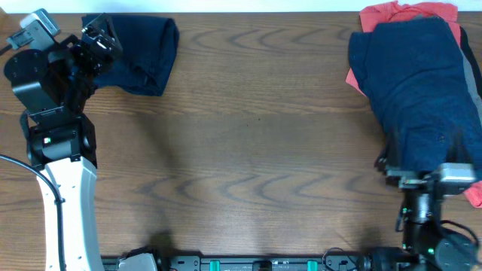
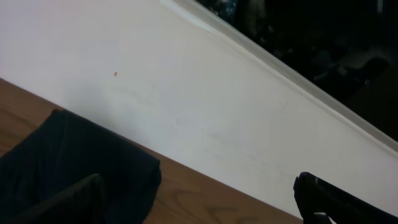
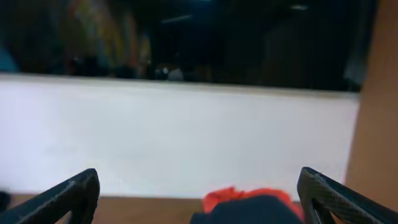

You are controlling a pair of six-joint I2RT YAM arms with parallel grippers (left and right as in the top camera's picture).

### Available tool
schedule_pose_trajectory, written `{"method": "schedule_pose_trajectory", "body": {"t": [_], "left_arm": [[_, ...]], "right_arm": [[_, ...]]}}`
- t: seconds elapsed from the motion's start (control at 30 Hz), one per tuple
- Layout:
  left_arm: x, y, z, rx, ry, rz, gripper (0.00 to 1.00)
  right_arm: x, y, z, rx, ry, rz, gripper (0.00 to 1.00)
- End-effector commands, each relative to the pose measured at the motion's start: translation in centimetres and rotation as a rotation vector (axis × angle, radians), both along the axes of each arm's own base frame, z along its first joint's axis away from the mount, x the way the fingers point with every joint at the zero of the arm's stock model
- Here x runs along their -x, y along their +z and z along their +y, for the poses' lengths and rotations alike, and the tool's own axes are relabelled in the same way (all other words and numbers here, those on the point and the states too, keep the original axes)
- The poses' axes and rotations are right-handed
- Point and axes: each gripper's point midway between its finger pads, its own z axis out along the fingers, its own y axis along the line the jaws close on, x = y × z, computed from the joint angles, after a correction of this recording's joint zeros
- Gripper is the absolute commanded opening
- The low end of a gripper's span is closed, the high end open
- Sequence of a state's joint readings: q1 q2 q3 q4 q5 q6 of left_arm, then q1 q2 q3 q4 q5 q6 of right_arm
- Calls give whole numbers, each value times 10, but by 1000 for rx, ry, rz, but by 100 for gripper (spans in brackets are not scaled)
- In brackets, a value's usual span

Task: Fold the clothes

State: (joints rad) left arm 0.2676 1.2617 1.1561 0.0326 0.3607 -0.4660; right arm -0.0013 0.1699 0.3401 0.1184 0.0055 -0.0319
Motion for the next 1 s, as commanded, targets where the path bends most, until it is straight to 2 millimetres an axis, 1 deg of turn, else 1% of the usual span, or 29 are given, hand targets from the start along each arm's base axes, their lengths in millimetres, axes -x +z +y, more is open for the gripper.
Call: {"method": "schedule_pose_trajectory", "body": {"t": [0.0, 0.17, 0.23, 0.47, 0.6, 0.8, 0.93, 0.97], "left_arm": [[-1, 0, 0, -19, -9, -3, 98], [-1, 0, 1, -19, -9, -3, 98], [-1, 0, 1, -19, -9, -3, 98], [-1, 0, 0, -19, -9, -3, 98], [-1, 0, 0, -19, -9, -3, 98], [-1, 0, 1, -19, -9, -3, 98], [-1, 0, 0, -19, -9, -3, 98], [-1, 0, 0, -19, -9, -3, 98]], "right_arm": [[0, -26, 10, 4, 68, 9, 99], [0, -54, 11, 5, 73, 4, 99], [-4, -66, 11, 4, 72, 25, 99], [-11, -92, 11, 1, 74, 81, 99], [-16, -113, 12, -8, 80, 121, 99], [-19, -136, 11, -23, 79, 216, 99], [-19, -172, 11, -32, 73, 362, 99], [-19, -172, 8, -29, 61, 364, 99]]}}
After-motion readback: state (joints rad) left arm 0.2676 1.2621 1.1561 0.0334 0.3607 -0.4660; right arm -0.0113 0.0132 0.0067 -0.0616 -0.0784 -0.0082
